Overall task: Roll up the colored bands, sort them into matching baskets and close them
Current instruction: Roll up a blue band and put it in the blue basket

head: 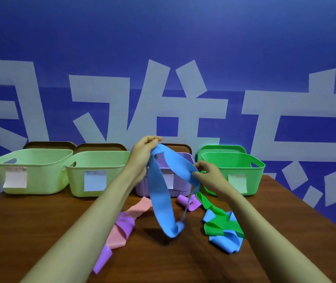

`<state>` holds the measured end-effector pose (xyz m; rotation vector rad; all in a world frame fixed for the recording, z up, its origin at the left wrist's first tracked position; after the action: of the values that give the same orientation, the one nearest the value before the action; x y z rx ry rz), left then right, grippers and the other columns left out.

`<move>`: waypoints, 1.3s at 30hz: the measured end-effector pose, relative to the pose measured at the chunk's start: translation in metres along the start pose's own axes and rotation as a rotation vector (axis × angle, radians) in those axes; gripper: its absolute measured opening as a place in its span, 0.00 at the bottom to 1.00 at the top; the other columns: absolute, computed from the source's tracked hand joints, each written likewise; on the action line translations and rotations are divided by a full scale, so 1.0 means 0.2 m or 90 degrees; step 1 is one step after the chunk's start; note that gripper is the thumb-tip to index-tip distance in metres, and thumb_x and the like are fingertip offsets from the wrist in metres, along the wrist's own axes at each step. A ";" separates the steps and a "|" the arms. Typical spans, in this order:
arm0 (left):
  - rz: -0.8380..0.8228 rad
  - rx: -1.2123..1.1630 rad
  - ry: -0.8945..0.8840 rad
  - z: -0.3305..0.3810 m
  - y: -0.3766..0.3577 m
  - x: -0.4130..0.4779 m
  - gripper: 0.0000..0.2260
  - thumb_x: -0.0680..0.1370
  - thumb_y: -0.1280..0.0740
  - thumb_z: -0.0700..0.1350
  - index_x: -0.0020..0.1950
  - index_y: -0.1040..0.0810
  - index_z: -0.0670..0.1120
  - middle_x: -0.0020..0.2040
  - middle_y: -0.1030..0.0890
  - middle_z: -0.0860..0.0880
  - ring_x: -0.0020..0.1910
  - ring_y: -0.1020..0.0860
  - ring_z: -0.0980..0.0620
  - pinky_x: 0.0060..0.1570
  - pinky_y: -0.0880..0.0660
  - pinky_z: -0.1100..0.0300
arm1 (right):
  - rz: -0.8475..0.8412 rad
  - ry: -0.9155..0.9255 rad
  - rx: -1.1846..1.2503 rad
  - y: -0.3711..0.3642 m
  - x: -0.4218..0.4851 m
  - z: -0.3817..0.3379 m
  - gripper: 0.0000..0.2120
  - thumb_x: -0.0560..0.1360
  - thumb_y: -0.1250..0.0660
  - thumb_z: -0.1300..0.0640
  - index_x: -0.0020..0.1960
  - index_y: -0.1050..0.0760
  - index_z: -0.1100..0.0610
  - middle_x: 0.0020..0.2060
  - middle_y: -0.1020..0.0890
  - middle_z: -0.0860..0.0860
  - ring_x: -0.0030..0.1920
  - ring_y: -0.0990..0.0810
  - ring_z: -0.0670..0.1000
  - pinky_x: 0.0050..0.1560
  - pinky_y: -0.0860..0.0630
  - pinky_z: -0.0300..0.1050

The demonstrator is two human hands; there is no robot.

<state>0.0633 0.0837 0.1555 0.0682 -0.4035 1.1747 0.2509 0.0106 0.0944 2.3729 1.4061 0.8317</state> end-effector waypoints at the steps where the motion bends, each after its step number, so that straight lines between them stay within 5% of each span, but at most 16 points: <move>1: -0.015 -0.045 0.029 0.00 0.01 0.00 0.09 0.81 0.43 0.37 0.56 0.25 0.40 0.42 0.23 0.47 0.31 0.23 0.60 0.31 0.27 0.69 | 0.007 -0.009 -0.013 0.00 0.00 0.02 0.04 0.74 0.36 0.64 0.40 0.27 0.59 0.35 0.26 0.52 0.36 0.31 0.48 0.36 0.34 0.43; 3: -0.049 -0.112 0.082 -0.02 0.04 0.00 0.10 0.80 0.43 0.34 0.57 0.25 0.40 0.42 0.23 0.46 0.33 0.22 0.59 0.32 0.26 0.69 | 0.011 -0.052 0.096 0.01 -0.01 0.04 0.09 0.77 0.36 0.62 0.38 0.27 0.58 0.33 0.27 0.52 0.34 0.31 0.48 0.33 0.35 0.41; 6: -0.105 -0.096 0.104 -0.07 0.08 0.00 0.13 0.77 0.40 0.31 0.58 0.23 0.41 0.48 0.21 0.44 0.43 0.23 0.53 0.43 0.26 0.65 | -0.048 -0.145 0.457 0.01 -0.01 0.05 0.07 0.78 0.37 0.60 0.45 0.21 0.58 0.38 0.19 0.54 0.36 0.22 0.49 0.34 0.27 0.39; 9: -0.111 0.009 0.071 -0.12 0.11 0.00 0.12 0.76 0.35 0.33 0.59 0.22 0.41 0.50 0.20 0.47 0.46 0.22 0.55 0.45 0.24 0.67 | -0.106 -0.188 0.568 0.00 0.00 0.05 0.10 0.79 0.38 0.55 0.49 0.20 0.58 0.38 0.17 0.53 0.36 0.19 0.49 0.39 0.24 0.41; 12: -0.059 0.098 0.030 -0.13 0.12 0.01 0.09 0.75 0.31 0.34 0.54 0.21 0.41 0.47 0.20 0.48 0.46 0.22 0.53 0.45 0.24 0.67 | -0.107 -0.230 0.567 -0.01 0.00 0.05 0.13 0.80 0.40 0.51 0.42 0.24 0.57 0.22 0.27 0.47 0.19 0.32 0.43 0.23 0.32 0.34; 15: -0.028 0.049 0.043 -0.12 0.10 0.02 0.05 0.75 0.32 0.35 0.48 0.22 0.43 0.44 0.20 0.49 0.43 0.22 0.53 0.39 0.24 0.68 | -0.145 -0.269 0.528 -0.04 -0.01 0.11 0.18 0.80 0.43 0.46 0.42 0.24 0.58 0.20 0.30 0.47 0.16 0.40 0.42 0.17 0.40 0.33; 20: -0.083 0.106 -0.026 -0.09 0.03 0.00 0.06 0.74 0.31 0.34 0.48 0.21 0.43 0.45 0.20 0.48 0.44 0.22 0.53 0.43 0.24 0.66 | -0.201 -0.211 0.046 -0.08 -0.06 0.16 0.21 0.81 0.44 0.45 0.54 0.22 0.61 0.44 0.19 0.53 0.40 0.23 0.50 0.41 0.29 0.43; 22: -0.135 0.182 -0.065 -0.08 -0.02 -0.03 0.05 0.74 0.30 0.35 0.46 0.20 0.45 0.43 0.20 0.51 0.41 0.22 0.57 0.40 0.25 0.69 | -0.150 -0.135 0.126 -0.08 -0.05 0.07 0.21 0.80 0.42 0.46 0.55 0.21 0.63 0.51 0.18 0.55 0.47 0.22 0.53 0.47 0.26 0.48; 25: -0.142 0.190 -0.075 -0.08 -0.07 -0.04 0.09 0.71 0.26 0.37 0.49 0.21 0.44 0.43 0.20 0.51 0.41 0.22 0.59 0.37 0.25 0.70 | -0.084 -0.033 0.313 -0.02 -0.06 -0.13 0.16 0.80 0.40 0.50 0.52 0.20 0.61 0.44 0.16 0.52 0.45 0.19 0.48 0.47 0.23 0.41; 29: -0.125 0.166 -0.078 -0.06 -0.07 -0.02 0.16 0.70 0.25 0.40 0.55 0.25 0.45 0.48 0.18 0.46 0.48 0.19 0.53 0.41 0.23 0.68 | -0.078 0.119 0.242 0.05 -0.05 -0.31 0.03 0.76 0.32 0.58 0.46 0.19 0.56 0.40 0.16 0.47 0.43 0.18 0.45 0.47 0.21 0.41; 35: -0.102 0.075 -0.093 -0.02 -0.07 -0.02 0.19 0.70 0.26 0.35 0.57 0.28 0.46 0.52 0.20 0.45 0.48 0.20 0.52 0.43 0.22 0.67 | -0.049 0.132 0.228 0.09 0.00 -0.42 0.04 0.78 0.35 0.62 0.48 0.21 0.60 0.38 0.19 0.50 0.36 0.20 0.40 0.39 0.24 0.34; 39: -0.070 0.149 -0.066 -0.13 -0.10 -0.06 0.21 0.69 0.25 0.35 0.57 0.30 0.43 0.51 0.23 0.49 0.45 0.22 0.55 0.43 0.23 0.65 | 0.005 0.108 0.309 0.13 0.07 -0.51 0.06 0.79 0.36 0.61 0.44 0.23 0.57 0.36 0.21 0.50 0.33 0.21 0.41 0.33 0.25 0.33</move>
<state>0.0844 0.0728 0.1295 0.3514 -0.3470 1.1080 0.2140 0.0037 0.1928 2.7065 1.8441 0.7785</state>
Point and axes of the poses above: each hand's wrist, its own x-axis towards the middle knuckle, its own y-axis out of the back of the hand, z = x × y, the point moved 4 cm from there along x, towards the middle knuckle
